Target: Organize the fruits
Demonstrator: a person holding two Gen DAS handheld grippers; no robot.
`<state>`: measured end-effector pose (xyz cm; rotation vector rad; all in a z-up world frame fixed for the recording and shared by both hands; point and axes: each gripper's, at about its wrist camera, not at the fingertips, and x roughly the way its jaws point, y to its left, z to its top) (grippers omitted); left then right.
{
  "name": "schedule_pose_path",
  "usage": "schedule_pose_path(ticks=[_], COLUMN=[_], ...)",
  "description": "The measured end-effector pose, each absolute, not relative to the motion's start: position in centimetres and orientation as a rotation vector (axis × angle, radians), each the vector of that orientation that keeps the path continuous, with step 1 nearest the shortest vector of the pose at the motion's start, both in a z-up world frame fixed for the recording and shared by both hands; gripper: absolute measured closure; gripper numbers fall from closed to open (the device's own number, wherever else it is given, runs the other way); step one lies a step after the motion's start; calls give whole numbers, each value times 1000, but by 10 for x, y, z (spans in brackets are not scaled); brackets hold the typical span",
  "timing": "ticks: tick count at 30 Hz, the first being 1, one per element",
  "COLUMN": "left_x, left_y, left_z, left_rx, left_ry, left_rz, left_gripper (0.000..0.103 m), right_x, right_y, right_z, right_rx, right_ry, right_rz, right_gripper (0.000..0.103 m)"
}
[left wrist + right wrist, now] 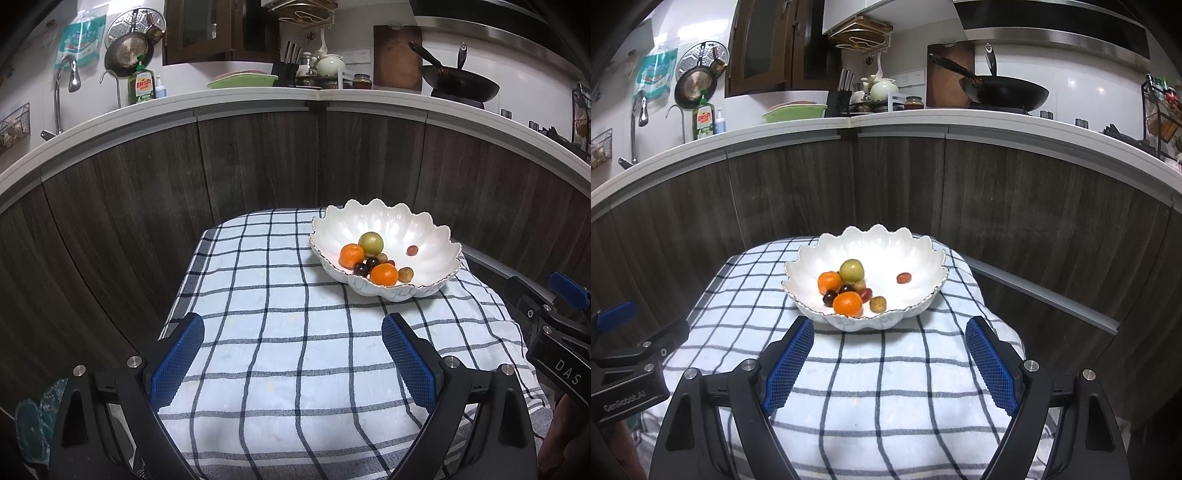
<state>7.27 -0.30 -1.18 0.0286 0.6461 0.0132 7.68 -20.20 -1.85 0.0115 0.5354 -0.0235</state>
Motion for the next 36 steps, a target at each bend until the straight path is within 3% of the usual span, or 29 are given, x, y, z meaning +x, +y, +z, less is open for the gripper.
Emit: schedule_pose_path(ticks=[36], left_x=[70], left_y=[-7], left_z=[-7], left_rx=[41], left_ry=[637], left_rz=[14], left_gripper=[5], right_x=[76], right_y=[-202], right_z=[-17], right_rx=[10], right_ry=[534], right_rz=[-24], right_gripper=[18])
